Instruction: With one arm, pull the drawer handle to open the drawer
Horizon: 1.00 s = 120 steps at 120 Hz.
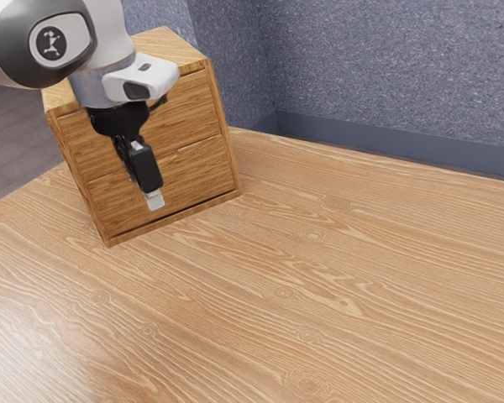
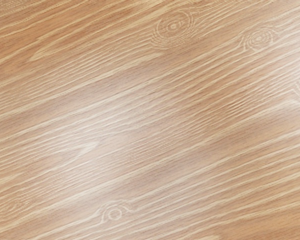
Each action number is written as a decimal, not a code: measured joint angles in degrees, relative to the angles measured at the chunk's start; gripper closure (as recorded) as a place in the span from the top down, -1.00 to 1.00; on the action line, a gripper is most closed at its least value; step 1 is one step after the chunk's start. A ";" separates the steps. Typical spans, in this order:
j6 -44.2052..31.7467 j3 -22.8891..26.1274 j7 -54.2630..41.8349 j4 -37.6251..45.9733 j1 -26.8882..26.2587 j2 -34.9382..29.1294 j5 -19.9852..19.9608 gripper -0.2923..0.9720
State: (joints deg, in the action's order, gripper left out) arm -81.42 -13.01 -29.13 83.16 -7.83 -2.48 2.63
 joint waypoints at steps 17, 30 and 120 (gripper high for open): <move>-2.49 -0.13 -3.68 -0.02 -0.73 0.30 0.25 0.54; -3.52 -0.38 -5.29 -0.03 -1.28 0.34 0.40 0.54; -6.02 -0.37 -25.33 -36.46 11.47 28.54 10.48 -0.09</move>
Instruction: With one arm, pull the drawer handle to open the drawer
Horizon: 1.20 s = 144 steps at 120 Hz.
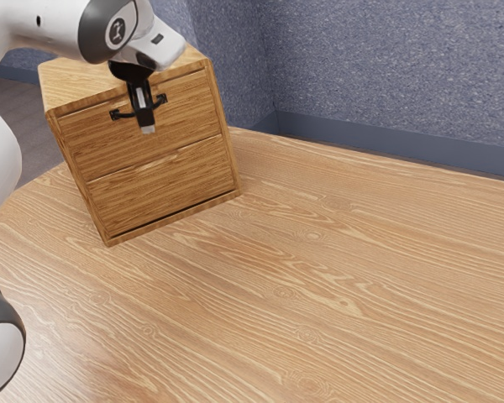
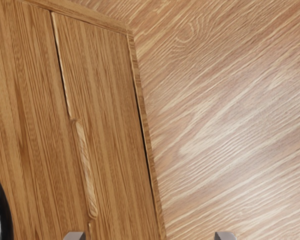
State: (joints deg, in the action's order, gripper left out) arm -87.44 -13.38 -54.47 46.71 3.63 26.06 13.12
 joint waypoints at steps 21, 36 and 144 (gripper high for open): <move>-0.65 0.10 -3.62 -3.94 2.53 3.11 -0.44 -0.13; -1.53 0.19 -5.85 -6.00 4.50 5.01 -1.22 -0.14; -9.11 -0.75 -13.13 2.73 6.04 1.87 -13.09 -0.52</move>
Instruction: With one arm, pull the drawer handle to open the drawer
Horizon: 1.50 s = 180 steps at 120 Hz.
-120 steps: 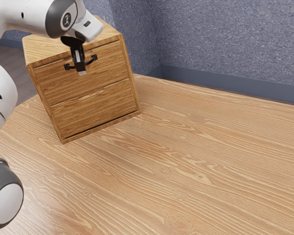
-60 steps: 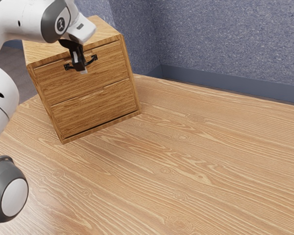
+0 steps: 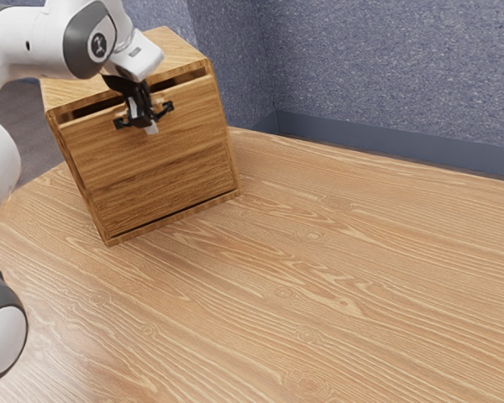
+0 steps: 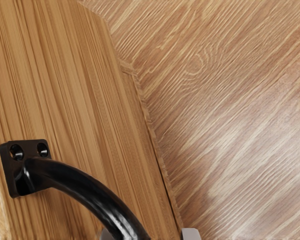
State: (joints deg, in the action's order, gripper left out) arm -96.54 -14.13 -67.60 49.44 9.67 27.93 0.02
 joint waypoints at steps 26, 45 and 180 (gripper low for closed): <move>-1.48 -0.36 0.52 8.50 -2.90 -6.78 0.01 -0.57; -1.93 -0.39 1.80 15.31 -4.31 -11.03 -0.19 -0.49; -8.83 -0.75 12.97 43.57 -19.66 -33.58 6.43 -0.29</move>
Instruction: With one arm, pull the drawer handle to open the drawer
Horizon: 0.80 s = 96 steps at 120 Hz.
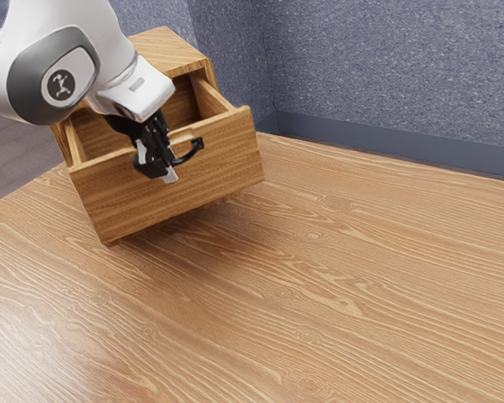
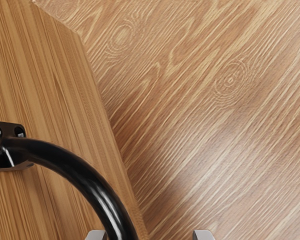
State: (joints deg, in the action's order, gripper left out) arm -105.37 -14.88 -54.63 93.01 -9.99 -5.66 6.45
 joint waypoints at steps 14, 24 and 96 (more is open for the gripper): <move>-0.19 0.02 1.22 1.18 -1.33 -0.88 0.16 -0.29; -0.30 0.05 2.00 2.23 -1.86 -1.93 0.21 -0.29; 21.33 4.29 3.79 -26.90 1.63 4.90 -2.50 0.19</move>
State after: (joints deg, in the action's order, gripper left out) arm -84.04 -10.59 -50.84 66.11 -8.36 -0.76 3.95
